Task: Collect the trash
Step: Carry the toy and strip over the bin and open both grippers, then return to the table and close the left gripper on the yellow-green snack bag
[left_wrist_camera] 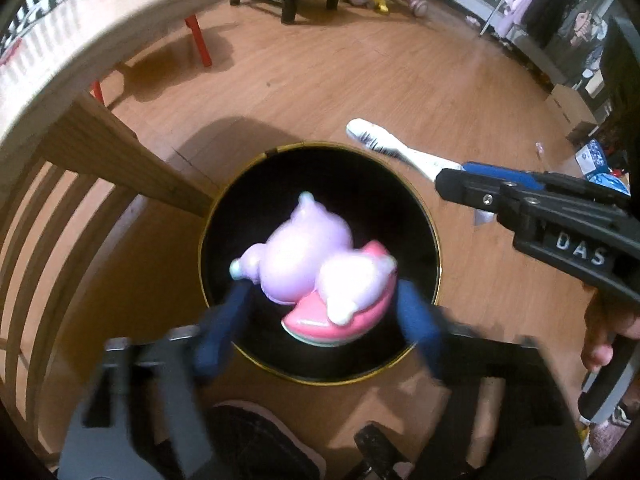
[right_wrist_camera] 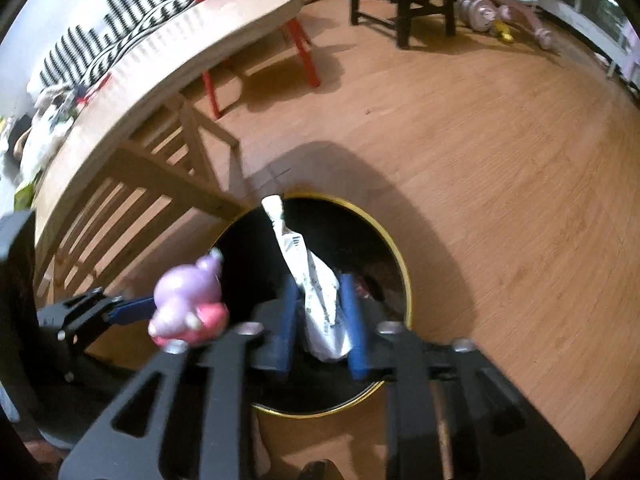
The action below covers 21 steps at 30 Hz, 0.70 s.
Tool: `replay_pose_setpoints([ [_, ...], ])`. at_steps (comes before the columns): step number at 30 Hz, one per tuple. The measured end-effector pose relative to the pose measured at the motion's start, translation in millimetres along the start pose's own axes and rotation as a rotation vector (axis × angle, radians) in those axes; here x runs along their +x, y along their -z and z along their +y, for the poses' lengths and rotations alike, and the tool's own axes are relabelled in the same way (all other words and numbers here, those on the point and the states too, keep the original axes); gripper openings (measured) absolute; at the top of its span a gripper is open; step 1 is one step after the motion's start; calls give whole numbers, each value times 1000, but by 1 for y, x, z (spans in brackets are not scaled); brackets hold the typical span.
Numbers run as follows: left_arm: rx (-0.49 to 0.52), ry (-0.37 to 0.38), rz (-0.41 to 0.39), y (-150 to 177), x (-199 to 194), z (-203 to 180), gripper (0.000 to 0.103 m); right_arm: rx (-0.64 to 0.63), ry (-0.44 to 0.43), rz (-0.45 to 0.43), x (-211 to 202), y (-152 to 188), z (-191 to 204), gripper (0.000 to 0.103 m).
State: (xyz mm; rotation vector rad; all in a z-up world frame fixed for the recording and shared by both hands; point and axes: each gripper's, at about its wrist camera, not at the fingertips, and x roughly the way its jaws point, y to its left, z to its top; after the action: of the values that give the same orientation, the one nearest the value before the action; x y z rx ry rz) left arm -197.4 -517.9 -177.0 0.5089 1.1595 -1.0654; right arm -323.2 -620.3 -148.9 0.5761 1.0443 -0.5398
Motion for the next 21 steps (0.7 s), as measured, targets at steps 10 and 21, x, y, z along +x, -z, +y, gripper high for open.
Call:
replay_pose_setpoints([
  [10, -55, -102, -138, -3, -80, 15, 96, 71, 101, -220, -53, -20, -17, 96],
  [21, -486, -446, -349, 49, -227, 190, 96, -154, -37, -274, -51, -67, 106, 96],
])
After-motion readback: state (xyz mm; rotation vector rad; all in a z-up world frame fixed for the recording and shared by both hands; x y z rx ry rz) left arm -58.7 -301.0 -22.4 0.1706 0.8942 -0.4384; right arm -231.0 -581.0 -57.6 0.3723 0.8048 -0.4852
